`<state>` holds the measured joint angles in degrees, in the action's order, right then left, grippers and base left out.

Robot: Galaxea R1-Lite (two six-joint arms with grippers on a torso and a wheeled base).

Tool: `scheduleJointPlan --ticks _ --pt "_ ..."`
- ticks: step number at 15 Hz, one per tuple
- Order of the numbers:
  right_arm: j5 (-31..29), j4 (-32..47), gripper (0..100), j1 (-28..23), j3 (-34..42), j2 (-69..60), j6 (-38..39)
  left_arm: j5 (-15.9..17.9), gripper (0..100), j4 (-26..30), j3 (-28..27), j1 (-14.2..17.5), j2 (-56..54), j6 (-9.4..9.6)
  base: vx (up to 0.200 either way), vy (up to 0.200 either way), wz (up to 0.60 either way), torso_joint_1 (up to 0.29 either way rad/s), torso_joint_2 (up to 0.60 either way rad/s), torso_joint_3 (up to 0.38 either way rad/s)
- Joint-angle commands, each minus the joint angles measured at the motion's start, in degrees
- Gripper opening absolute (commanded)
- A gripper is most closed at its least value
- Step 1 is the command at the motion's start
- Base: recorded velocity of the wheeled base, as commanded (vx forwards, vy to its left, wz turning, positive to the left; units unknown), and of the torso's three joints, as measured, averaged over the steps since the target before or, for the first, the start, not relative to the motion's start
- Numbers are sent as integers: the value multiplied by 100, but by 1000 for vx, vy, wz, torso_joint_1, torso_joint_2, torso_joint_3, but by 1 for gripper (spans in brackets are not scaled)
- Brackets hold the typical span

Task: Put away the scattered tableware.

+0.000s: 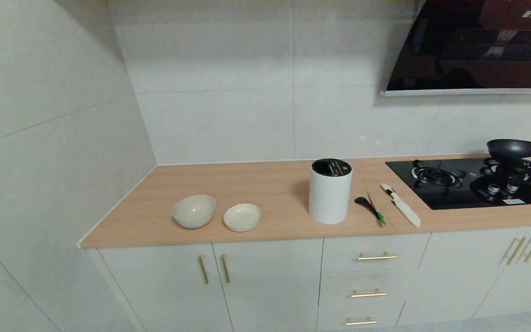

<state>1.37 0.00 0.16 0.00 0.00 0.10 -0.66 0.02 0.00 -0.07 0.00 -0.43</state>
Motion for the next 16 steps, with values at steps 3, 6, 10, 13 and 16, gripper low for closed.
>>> scheduleJointPlan --ticks 3,6,10,13,16 --pt "4 0 100 2 0 0 -1 -4 100 6 0 -1 9 -1 0 200 0 4 2 1" --pt "4 0 100 2 0 0 8 -4 100 6 0 -1 9 -1 0 200 0 7 4 1" --pt "-5 0 100 2 0 0 17 -4 100 -2 0 -1 9 -1 0 200 0 5 4 -4" --pt "-5 0 100 2 0 0 17 -4 100 -2 0 -1 9 -1 0 200 0 2 4 7" --pt "-5 0 100 2 0 0 25 -4 100 -2 0 -1 9 8 0 200 0 -1 2 4"
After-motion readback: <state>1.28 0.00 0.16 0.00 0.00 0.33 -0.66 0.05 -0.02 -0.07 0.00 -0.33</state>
